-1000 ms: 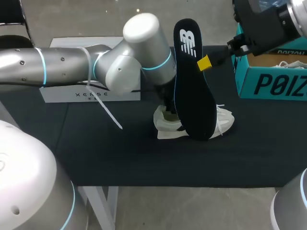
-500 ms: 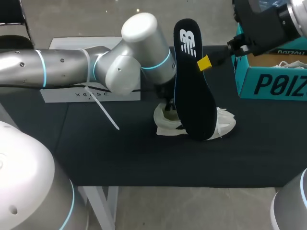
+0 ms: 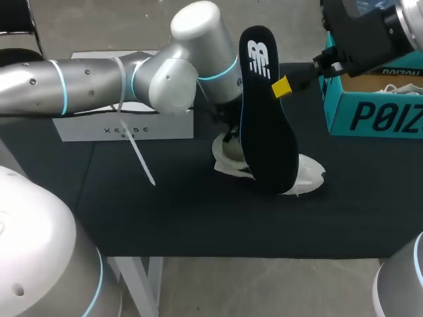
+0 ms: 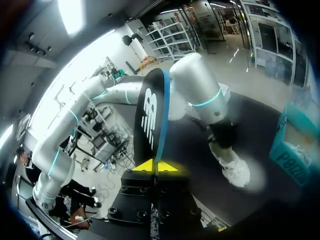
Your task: Take the shoe out of the shoebox, open the shoe tongue, remove and reinsert the insole, then place the shoe into the shoebox
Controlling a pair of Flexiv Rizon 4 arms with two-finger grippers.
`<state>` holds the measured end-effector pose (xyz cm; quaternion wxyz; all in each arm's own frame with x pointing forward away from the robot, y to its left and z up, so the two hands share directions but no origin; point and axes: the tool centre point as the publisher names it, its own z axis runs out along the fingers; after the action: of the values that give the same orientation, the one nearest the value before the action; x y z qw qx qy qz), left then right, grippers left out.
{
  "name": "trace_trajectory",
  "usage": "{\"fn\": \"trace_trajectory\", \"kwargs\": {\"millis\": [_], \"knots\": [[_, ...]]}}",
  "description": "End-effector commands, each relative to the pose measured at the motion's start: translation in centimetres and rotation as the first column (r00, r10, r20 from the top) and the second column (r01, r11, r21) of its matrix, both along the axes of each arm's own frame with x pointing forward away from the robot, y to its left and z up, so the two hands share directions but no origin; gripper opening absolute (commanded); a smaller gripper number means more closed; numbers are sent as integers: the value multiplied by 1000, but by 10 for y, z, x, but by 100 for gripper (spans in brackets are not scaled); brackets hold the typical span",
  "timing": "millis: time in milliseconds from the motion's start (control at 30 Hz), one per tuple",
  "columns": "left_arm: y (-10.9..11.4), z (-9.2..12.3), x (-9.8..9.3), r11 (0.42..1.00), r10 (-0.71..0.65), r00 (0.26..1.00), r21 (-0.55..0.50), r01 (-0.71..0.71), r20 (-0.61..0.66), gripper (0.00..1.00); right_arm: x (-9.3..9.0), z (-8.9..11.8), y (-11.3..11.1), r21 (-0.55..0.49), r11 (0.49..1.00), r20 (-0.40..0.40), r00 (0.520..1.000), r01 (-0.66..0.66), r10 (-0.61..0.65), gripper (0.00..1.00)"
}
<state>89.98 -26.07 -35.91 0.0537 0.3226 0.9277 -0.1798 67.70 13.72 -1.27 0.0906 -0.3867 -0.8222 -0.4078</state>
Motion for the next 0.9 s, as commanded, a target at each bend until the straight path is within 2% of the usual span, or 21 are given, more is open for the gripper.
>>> {"fn": "trace_trajectory", "kwargs": {"millis": [33, 200, 400, 433, 667, 900], "knots": [[0, 14, 14, 996, -88, 994, -34, 86, -65, 0, 2, 0, 2, -3, 1000, -3, 1000, -1, 1, 0], [-4, 29, 20, 975, -208, 963, -111, 191, -169, 0, 2, 0, 2, -3, 1000, -3, 1000, -1, 1, 0], [-14, 41, 19, 939, -341, 924, -101, 328, -172, 0, 2, 0, 2, -3, 1000, -3, 1000, -1, 1, 0], [-17, 43, 18, 934, -356, 923, -75, 348, -150, 0, 2, 0, 2, -3, 1000, -3, 1000, -1, 1, 0], [-37, 43, -10, 861, -503, 855, 6, 508, -127, 0, 2, 0, 2, -3, 1000, -3, 1000, -1, 1, 0], [-43, 42, -36, 779, -618, 773, 20, 627, -142, 0, 2, 0, 2, -3, 1000, -3, 1000, -1, 1, 0]]}}
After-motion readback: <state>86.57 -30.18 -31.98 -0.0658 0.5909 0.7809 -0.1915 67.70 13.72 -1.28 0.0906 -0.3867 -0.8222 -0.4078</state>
